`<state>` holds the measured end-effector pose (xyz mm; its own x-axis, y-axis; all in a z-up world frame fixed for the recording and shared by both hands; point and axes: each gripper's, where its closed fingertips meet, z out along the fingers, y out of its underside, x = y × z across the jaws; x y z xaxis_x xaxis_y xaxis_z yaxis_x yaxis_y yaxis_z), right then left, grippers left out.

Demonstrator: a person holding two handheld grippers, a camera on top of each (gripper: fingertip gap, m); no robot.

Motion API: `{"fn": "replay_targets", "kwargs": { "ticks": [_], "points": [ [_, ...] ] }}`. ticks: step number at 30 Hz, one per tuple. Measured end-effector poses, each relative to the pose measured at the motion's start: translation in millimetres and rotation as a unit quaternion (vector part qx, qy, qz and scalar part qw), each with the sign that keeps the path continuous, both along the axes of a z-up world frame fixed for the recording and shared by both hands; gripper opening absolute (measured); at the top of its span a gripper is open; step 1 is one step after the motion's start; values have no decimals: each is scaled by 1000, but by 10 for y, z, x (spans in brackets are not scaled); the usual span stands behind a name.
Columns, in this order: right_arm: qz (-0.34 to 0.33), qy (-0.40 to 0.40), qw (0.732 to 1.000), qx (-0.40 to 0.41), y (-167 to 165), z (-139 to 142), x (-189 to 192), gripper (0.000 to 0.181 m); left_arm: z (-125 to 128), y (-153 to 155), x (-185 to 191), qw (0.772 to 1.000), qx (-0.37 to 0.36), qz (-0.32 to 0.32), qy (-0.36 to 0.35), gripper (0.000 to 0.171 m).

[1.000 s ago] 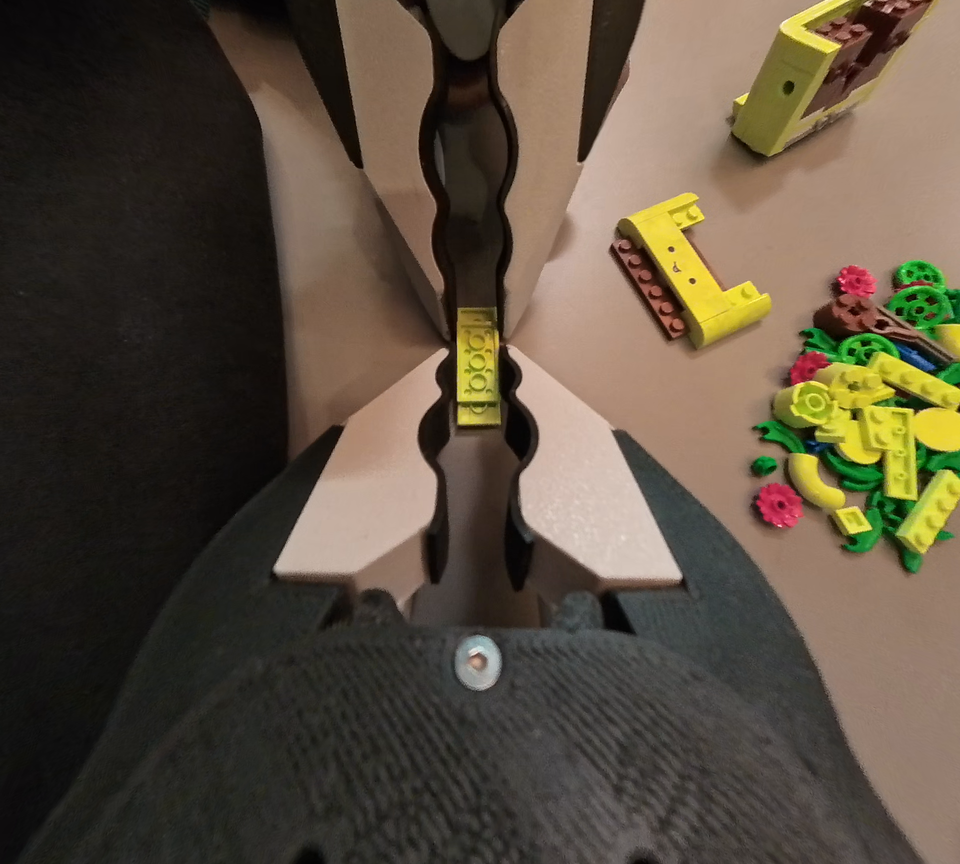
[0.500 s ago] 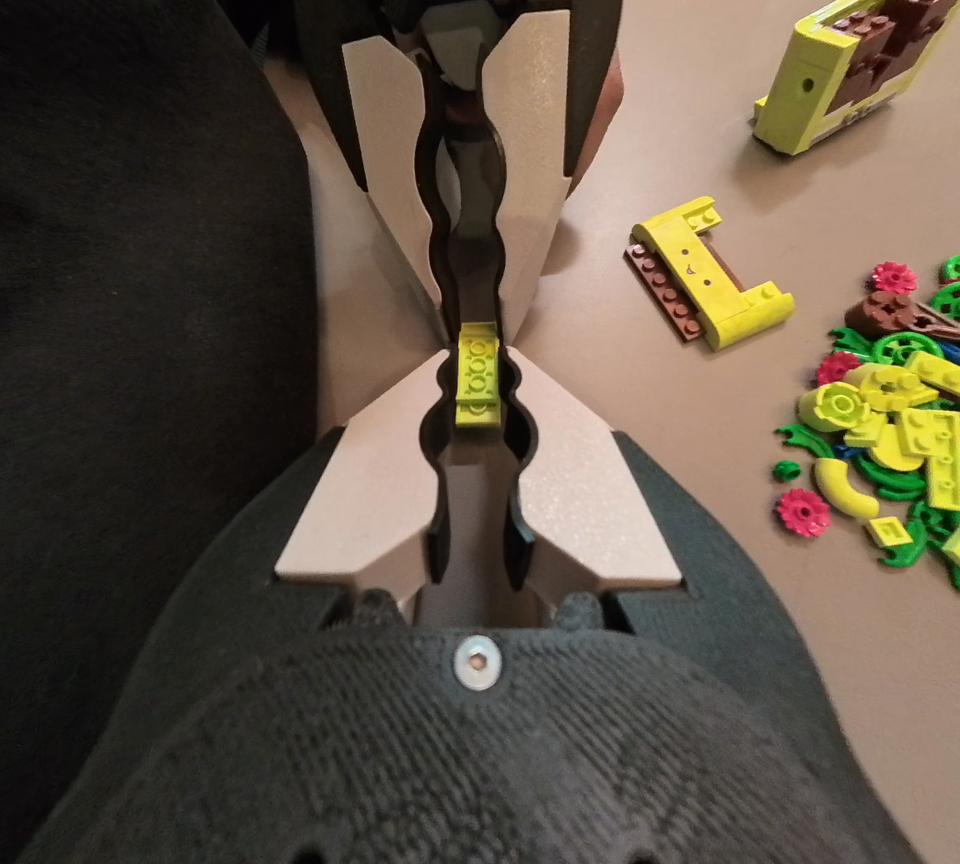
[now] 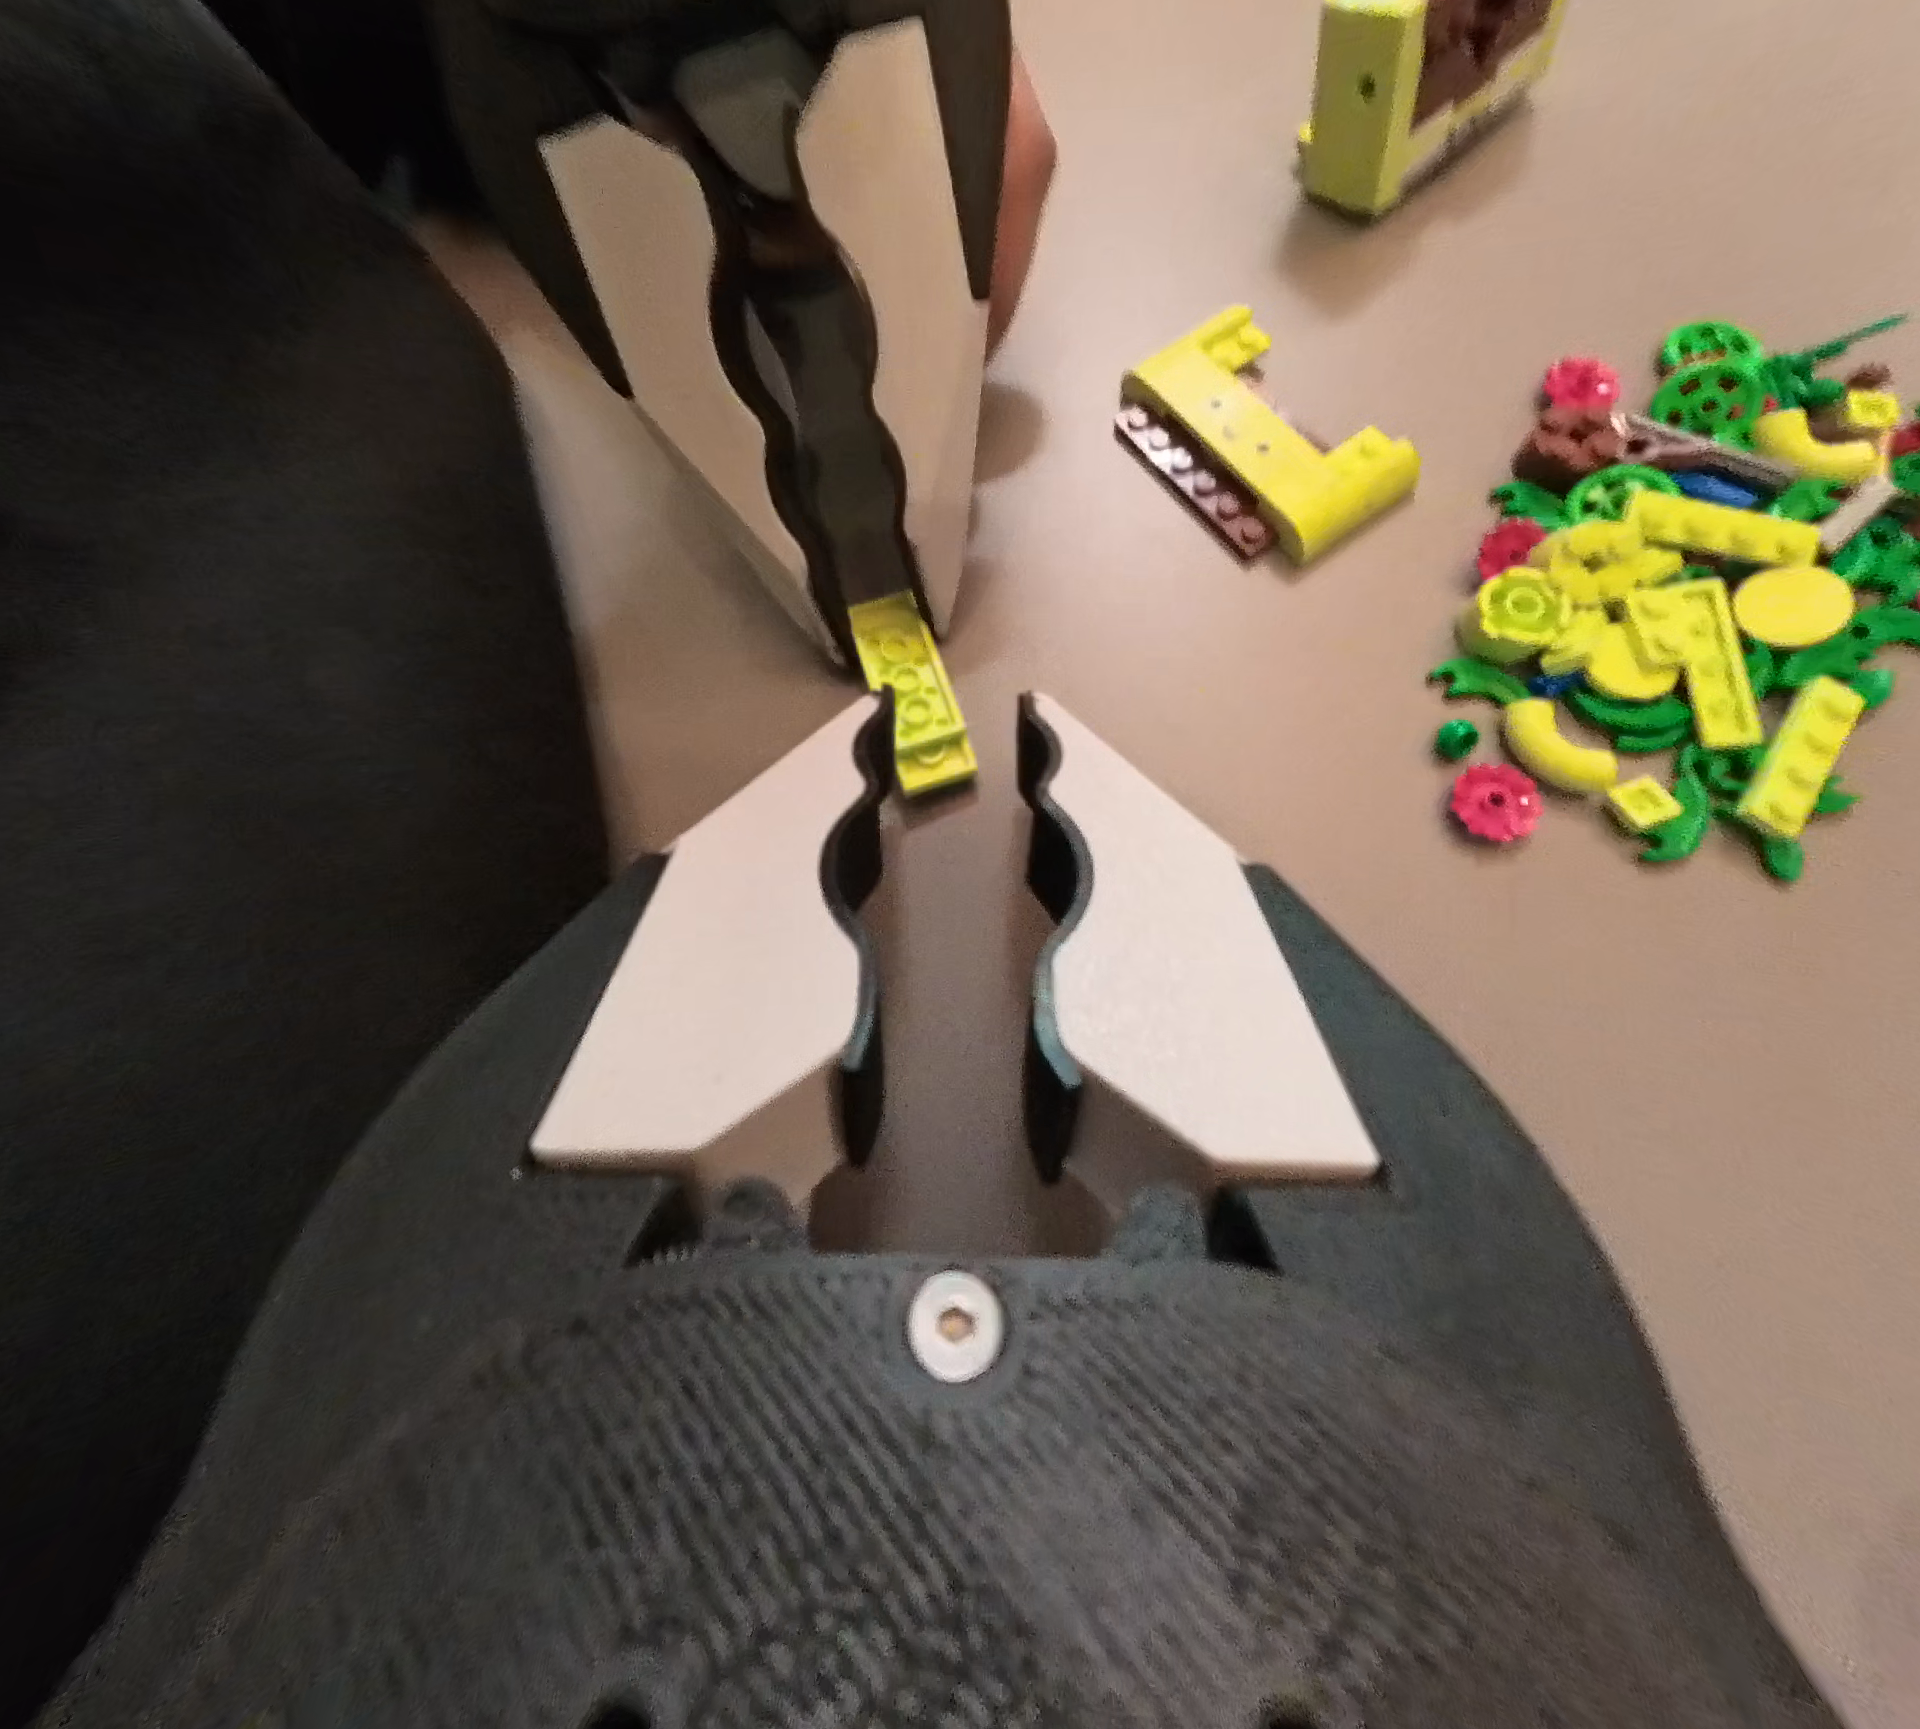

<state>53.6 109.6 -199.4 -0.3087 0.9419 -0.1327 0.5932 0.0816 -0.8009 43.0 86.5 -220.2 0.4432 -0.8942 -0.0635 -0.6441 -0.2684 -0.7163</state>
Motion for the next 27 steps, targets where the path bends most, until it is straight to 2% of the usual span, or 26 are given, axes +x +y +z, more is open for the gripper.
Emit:
{"fn": "replay_targets", "kwargs": {
  "ticks": [5, 9, 13, 16, 20, 24, 26, 27],
  "points": [
    [-63, -16, 994, 93, -13, -169, -10, 22, -8, 35, 13, 997, 14, 71, 12, 15],
    [-121, -5, 977, 174, 206, -160, -5, 18, -4, -89, 80, 996, -4, 89, 1, 18],
    [-87, 8, 989, 117, 46, -91, -5, 30, 21, -70, -2, 993, 28, 117, 17, 27],
    [-47, 24, 996, 65, -79, -10, -14, 35, 89, -80, 35, 995, 36, 98, -6, 43],
    [-22, 8, 1000, 19, -86, -19, -54, 35, 96, 54, 40, 997, 60, 37, 23, 70],
    [-2, -6, 1000, 23, -124, -63, -119, 32, 79, 110, 154, 1000, 2, -25, -19, 71],
    [4, -16, 999, 37, -119, -97, -119, 31, 17, 143, 137, 999, -14, -37, -8, 60],
    [6, -18, 999, 45, -114, -104, -119, 31, -16, 140, 128, 999, -19, -44, -3, 60]
  ]
}}
